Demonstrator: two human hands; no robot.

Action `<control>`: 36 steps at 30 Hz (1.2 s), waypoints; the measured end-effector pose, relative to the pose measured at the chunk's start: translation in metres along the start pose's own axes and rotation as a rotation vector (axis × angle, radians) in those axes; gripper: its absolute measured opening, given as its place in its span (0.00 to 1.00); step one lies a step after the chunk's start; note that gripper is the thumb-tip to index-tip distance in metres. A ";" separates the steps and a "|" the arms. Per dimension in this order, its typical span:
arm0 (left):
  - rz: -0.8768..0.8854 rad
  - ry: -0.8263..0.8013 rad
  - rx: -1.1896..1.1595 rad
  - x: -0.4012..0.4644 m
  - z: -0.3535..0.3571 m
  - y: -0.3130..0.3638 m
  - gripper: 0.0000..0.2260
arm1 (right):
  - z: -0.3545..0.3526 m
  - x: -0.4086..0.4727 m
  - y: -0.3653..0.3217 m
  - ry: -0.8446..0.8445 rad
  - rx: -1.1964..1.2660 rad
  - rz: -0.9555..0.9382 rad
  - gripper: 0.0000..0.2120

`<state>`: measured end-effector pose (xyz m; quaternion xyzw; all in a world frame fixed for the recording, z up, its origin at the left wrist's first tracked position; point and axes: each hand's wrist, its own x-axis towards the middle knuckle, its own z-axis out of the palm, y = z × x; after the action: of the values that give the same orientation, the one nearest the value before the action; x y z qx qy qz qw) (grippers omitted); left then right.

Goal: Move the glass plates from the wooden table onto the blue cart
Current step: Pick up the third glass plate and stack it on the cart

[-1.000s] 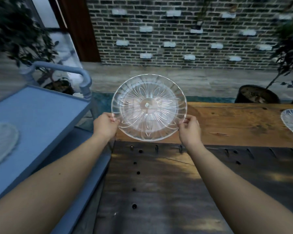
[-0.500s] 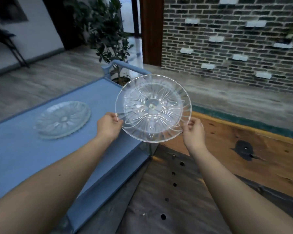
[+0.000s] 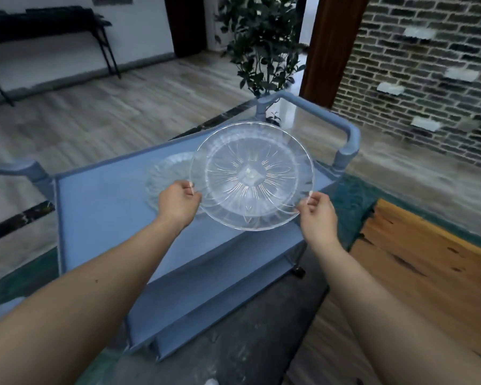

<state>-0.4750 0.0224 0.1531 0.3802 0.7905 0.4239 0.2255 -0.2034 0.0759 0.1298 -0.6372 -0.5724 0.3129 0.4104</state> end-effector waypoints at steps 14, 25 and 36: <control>-0.103 0.017 0.072 0.121 -0.058 -0.108 0.11 | 0.170 0.027 -0.043 -0.163 -0.073 0.075 0.13; -0.042 -0.013 0.304 0.153 -0.063 -0.137 0.09 | 0.223 0.039 -0.033 -0.171 -0.260 0.027 0.11; 0.053 -0.036 0.470 0.158 -0.060 -0.134 0.12 | 0.228 0.045 -0.027 -0.224 -0.373 -0.025 0.09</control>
<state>-0.6671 0.0705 0.0673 0.4505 0.8531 0.2269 0.1337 -0.4075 0.1585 0.0500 -0.6561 -0.6703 0.2653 0.2231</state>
